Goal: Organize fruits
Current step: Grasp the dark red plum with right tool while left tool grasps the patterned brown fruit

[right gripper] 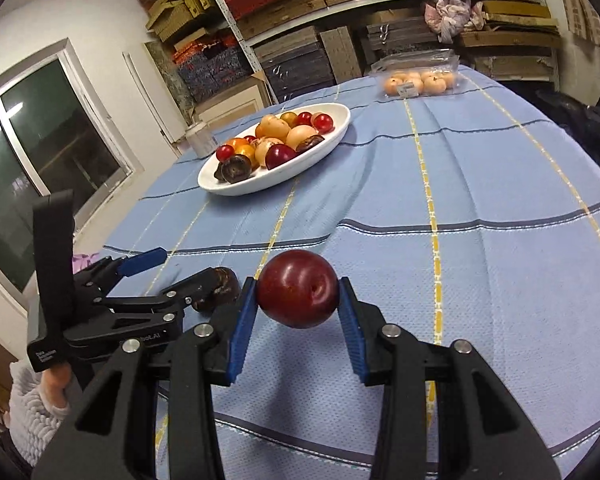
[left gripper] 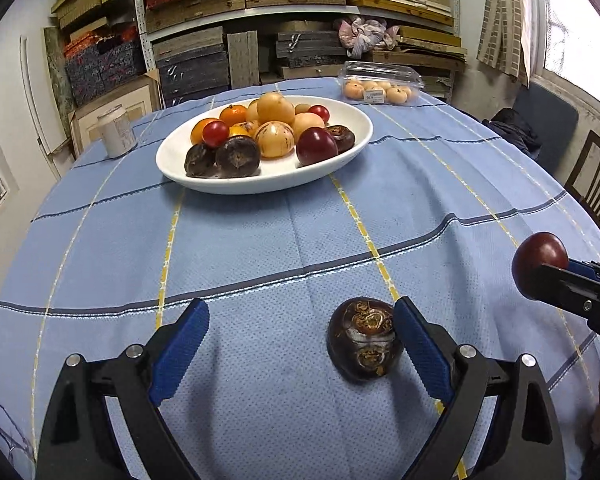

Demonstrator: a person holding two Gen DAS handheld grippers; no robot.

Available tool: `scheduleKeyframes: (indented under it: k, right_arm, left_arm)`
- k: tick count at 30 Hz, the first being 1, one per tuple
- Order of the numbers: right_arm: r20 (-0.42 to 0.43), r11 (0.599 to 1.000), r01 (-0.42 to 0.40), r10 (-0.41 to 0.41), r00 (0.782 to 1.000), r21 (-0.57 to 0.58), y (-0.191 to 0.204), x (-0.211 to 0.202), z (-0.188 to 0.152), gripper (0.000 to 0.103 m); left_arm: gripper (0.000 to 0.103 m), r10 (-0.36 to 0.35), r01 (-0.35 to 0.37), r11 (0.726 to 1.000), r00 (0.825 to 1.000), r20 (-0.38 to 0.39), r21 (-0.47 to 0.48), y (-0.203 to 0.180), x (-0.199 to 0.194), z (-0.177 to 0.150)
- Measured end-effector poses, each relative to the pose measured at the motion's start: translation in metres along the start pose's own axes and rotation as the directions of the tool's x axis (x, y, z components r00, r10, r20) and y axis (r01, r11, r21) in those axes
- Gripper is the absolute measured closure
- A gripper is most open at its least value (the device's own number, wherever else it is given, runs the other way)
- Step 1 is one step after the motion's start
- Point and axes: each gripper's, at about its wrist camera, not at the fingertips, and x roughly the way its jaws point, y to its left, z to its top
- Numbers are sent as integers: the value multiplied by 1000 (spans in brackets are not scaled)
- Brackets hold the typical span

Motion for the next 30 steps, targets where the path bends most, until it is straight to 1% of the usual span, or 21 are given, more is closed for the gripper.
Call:
scheduleKeyframes:
  k: [2, 3, 4, 6, 7, 10, 12, 16, 17, 18, 20, 21, 24, 28, 30]
  right_arm:
    - [-2, 1000, -9, 9, 1000, -3, 1, 0, -1, 63]
    - [-1, 1000, -11, 11, 1000, -3, 0, 0, -1, 63]
    - [0, 1000, -13, 13, 1000, -1, 0, -1, -1, 63]
    - [0, 1000, -13, 13, 1000, 2, -1, -1, -1, 63]
    - [0, 1000, -13, 13, 1000, 2, -1, -1, 0, 63]
    - [-4, 1000, -14, 14, 1000, 2, 0, 0, 0, 63]
    - [-9, 1000, -14, 14, 1000, 5, -1, 0, 0, 63]
    - [-20, 1000, -13, 13, 1000, 12, -2, 2, 0, 63]
    - [-20, 1000, -13, 13, 1000, 13, -2, 2, 0, 63]
    - [-19, 1000, -14, 14, 1000, 12, -2, 2, 0, 63]
    - [-19, 1000, -13, 14, 1000, 9, -2, 2, 0, 63]
    - [-19, 1000, -14, 14, 1000, 11, -2, 2, 0, 63]
    - [-26, 1000, -11, 12, 1000, 12, -2, 3, 0, 63]
    - [-65, 1000, -9, 9, 998, 8, -1, 10, 0, 63]
    - [-81, 1000, -17, 15, 997, -18, 4, 13, -1, 62]
  left_arm:
    - [9, -46, 45, 998, 999, 4, 43, -10, -1, 0]
    - [9, -47, 47, 997, 999, 3, 65, -15, -1, 0]
    - [9, -33, 33, 995, 999, -2, 91, -21, 1, 0]
    - [9, -23, 27, 992, 999, -34, 123, -28, 9, -2]
    - [9, -20, 25, 992, 999, -50, 120, -28, 12, -2]
    - [11, -14, 20, 998, 996, -88, 63, -17, 21, -2]
    - [19, -18, 22, 999, 995, -99, 34, -12, 23, -1]
    - [35, -7, 12, 998, 997, -80, 69, -18, 19, -3]
    - [47, -11, 17, 996, 997, -73, 84, -21, 18, -3]
    - [55, -7, 14, 996, 998, -69, 93, -23, 16, -4]
    - [56, 0, 6, 995, 998, -65, 101, -25, 16, -4]
    - [59, -4, 11, 995, 998, -65, 98, -24, 16, -4]
    - [59, -8, 14, 996, 998, -66, 89, -22, 16, -4]
    - [59, -7, 13, 996, 998, -66, 90, -22, 16, -4]
    - [59, -8, 14, 996, 998, -66, 90, -23, 16, -4]
